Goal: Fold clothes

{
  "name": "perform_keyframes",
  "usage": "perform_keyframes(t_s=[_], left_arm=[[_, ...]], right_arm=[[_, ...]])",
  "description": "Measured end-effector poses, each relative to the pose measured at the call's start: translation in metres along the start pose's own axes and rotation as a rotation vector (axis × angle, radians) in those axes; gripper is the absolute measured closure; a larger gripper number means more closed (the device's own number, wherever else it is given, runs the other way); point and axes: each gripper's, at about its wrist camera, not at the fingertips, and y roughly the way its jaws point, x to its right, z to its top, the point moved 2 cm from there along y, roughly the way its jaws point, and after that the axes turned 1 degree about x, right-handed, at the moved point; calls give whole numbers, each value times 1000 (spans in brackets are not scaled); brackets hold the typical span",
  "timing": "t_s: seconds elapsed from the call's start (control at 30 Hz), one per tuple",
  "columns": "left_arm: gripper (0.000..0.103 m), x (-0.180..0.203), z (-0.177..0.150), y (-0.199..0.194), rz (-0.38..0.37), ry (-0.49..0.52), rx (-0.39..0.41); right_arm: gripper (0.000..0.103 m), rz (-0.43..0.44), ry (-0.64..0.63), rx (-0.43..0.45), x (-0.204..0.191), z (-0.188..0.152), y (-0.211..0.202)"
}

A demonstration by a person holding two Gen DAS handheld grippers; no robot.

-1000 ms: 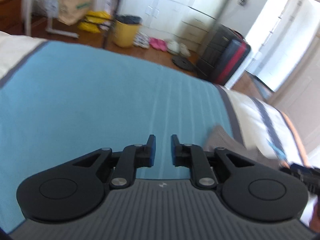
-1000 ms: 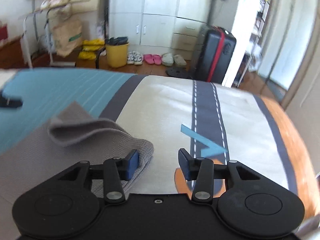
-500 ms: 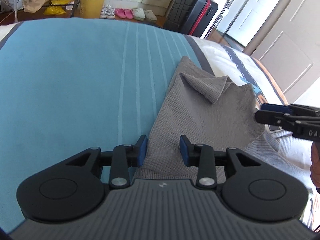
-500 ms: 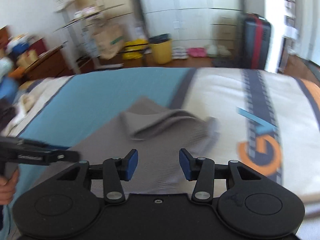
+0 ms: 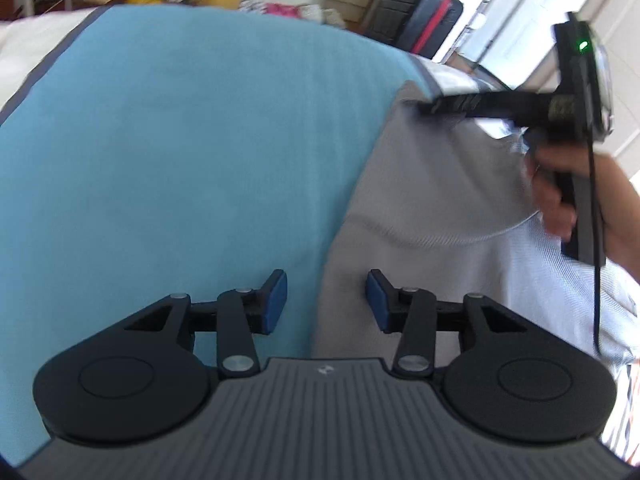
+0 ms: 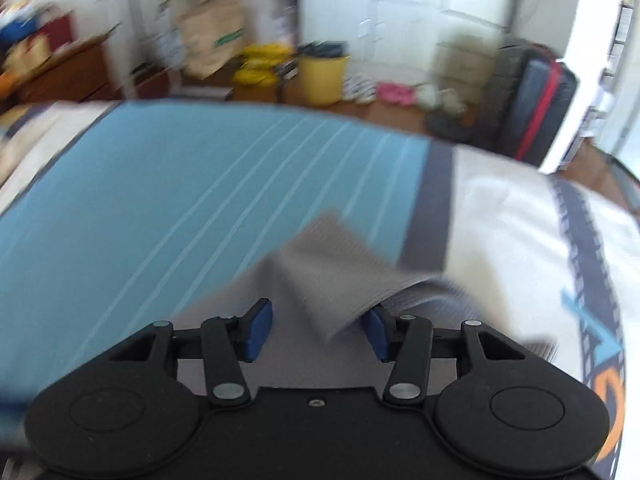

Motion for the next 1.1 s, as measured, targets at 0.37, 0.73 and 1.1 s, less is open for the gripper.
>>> perform_keyframes(t_s=[0.37,0.73,1.1], left_arm=[[55,-14,-47,-41,-18,-76,-25],[97,28,-63,-51,112,174,32],[93,18,-72,-52,163,70,-33]], right_arm=[[44,-63,141,167,34,-45,-91],[39,-323,324,117,139,-170,-183],[39,-453,386,113,231,-215,-238]])
